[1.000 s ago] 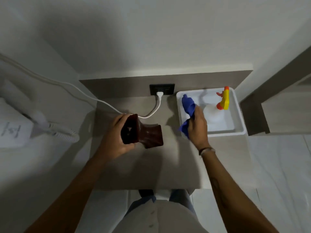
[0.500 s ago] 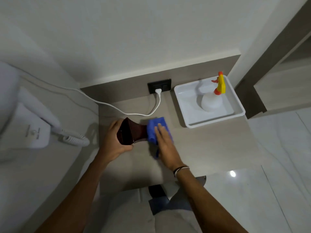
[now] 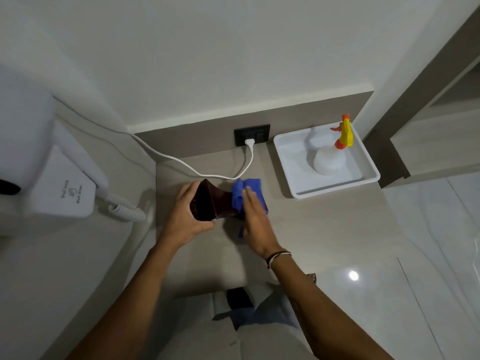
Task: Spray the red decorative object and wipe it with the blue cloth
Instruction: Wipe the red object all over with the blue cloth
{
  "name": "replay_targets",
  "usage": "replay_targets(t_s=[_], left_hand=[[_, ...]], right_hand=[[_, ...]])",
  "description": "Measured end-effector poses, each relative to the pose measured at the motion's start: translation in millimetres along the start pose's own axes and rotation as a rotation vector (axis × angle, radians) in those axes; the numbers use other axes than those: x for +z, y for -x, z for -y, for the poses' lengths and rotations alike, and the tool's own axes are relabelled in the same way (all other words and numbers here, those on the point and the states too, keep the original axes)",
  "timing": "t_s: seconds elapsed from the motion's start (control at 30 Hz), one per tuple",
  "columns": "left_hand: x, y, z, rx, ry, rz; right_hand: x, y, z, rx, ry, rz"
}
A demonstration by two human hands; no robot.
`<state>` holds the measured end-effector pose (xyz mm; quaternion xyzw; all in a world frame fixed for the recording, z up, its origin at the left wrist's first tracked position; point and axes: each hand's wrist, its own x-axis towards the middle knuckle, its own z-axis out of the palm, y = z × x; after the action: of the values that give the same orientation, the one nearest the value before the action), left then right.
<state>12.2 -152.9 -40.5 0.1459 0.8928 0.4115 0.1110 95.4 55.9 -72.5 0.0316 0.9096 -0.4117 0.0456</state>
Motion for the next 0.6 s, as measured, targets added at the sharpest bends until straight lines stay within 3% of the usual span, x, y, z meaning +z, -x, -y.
replay_targets(t_s=[0.07,0.17,0.3,0.43,0.6], left_hand=[[-3,-2,0,0.01,0.013,0.029],[-6,1,5,0.002,0.003,0.036],[-2,6,7,-0.003,-0.022,-0.002],[-2,-3,-4,-0.054,0.056,-0.051],[-5,-14,-13,-0.313,0.154,-0.142]], right_hand=[[15,6,25,-0.167,-0.068,0.015],[28,14,22,-0.268,-0.052,0.0],[2,9,-25,0.006,0.156,-0.014],[-17,3,-39,0.271,-0.283,-0.165],[-25,-8,-43,0.49,-0.581,-0.195]])
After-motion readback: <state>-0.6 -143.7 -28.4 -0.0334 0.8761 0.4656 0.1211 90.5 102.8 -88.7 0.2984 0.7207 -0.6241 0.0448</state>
